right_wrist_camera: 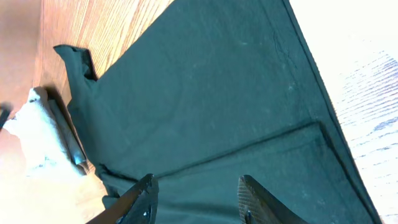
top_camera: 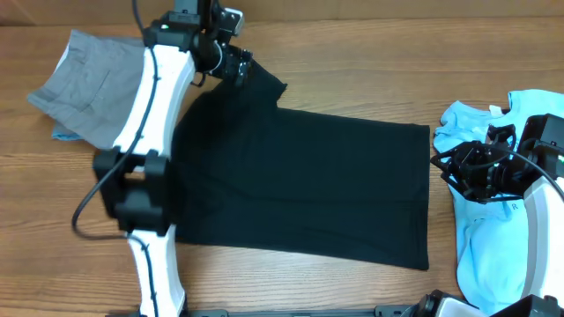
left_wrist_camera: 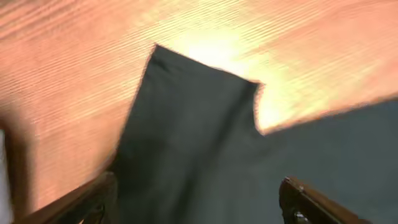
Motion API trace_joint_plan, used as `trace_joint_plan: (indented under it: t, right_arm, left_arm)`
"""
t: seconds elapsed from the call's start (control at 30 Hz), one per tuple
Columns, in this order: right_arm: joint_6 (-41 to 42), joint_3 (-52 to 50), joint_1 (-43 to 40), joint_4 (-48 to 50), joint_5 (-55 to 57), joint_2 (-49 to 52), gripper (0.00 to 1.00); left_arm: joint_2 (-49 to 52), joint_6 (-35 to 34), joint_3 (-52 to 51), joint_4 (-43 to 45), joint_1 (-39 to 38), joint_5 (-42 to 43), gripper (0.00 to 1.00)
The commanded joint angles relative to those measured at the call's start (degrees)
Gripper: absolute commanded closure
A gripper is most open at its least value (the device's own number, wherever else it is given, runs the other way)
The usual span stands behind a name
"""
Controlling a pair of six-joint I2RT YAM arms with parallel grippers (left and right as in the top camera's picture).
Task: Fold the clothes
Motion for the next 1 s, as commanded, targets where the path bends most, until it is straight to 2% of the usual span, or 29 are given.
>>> trace_joint_plan:
  t: [0.0, 0.2, 0.43, 0.77, 0.87, 0.9, 0.97]
  right_arm:
    - [-0.72, 1.29, -0.15, -0.09, -0.70, -0.72, 0.55]
    - [-0.72, 1.29, -0.15, -1.68, 1.18, -0.72, 0.55]
    - [-0.74, 1.27, -0.15, -4.09, 4.50, -0.72, 0.55]
    - [-0.72, 1.27, -0.15, -5.95, 5.38, -0.72, 0.56]
    - [-0.72, 1.27, -0.15, -6.25, 5.84, -0.72, 0.56]
    - [-0.72, 1.27, -0.15, -6.25, 5.81, -0.72, 0.57]
    - [-0.72, 1.27, -0.15, -5.99, 5.86, -0.72, 0.57]
  left_arm:
    - [6.40, -0.42, 2.29, 5.60, -0.02, -1.27, 0.12]
    - [13.64, -1.95, 2.29, 16.06, -1.77, -1.20, 0.09]
    - [18.40, -1.92, 2.29, 23.10, -3.80, -5.97, 0.10]
    - [22.36, -2.23, 2.23, 24.92, -4.57, -7.82, 0.38]
    - [22.49, -3.37, 2.25, 24.33, -4.57, -7.76, 0.57]
    - [22.43, -3.89, 2.32, 24.33, -4.57, -7.41, 0.69]
    - [21.86, -5.49, 2.62, 23.96, -4.57, -6.75, 0.84]
